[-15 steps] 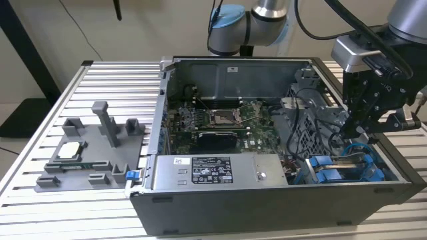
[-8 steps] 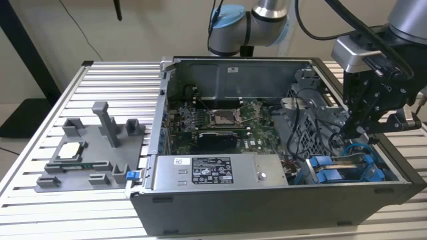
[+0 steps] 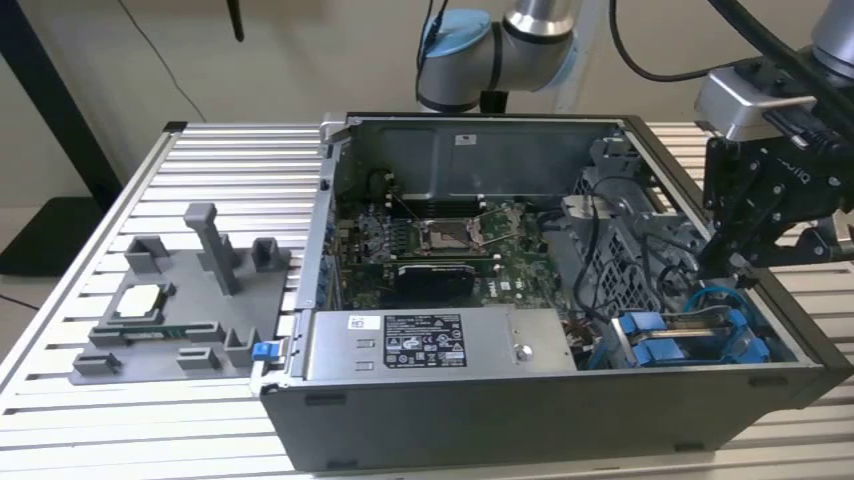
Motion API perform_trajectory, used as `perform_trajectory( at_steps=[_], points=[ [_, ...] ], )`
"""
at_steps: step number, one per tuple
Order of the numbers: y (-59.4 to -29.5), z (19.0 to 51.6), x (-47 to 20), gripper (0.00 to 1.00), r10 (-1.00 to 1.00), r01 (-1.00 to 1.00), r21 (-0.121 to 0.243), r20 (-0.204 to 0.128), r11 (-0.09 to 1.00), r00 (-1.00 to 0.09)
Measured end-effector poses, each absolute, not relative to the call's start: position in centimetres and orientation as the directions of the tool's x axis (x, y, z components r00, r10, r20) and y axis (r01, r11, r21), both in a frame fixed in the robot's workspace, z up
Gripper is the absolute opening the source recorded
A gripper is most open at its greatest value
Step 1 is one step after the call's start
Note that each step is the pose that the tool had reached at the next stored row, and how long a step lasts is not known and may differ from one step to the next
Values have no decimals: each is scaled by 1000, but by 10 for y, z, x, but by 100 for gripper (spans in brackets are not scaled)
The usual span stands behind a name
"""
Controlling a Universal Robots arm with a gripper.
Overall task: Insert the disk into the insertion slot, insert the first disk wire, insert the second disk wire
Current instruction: 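Insert the first disk wire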
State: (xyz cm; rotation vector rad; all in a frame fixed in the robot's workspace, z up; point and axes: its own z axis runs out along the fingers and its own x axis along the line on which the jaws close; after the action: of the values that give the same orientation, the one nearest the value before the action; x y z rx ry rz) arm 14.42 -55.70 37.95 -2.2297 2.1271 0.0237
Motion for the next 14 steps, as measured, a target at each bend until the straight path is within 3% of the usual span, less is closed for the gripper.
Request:
perform_trajectory(
  at_steps=[8, 14],
  points=[
    [-567, 378, 161, 0, -997, -998, 44, -56, -46, 44],
    [-579, 372, 162, 0, -998, -998, 54, -57, -40, 37]
  ],
)
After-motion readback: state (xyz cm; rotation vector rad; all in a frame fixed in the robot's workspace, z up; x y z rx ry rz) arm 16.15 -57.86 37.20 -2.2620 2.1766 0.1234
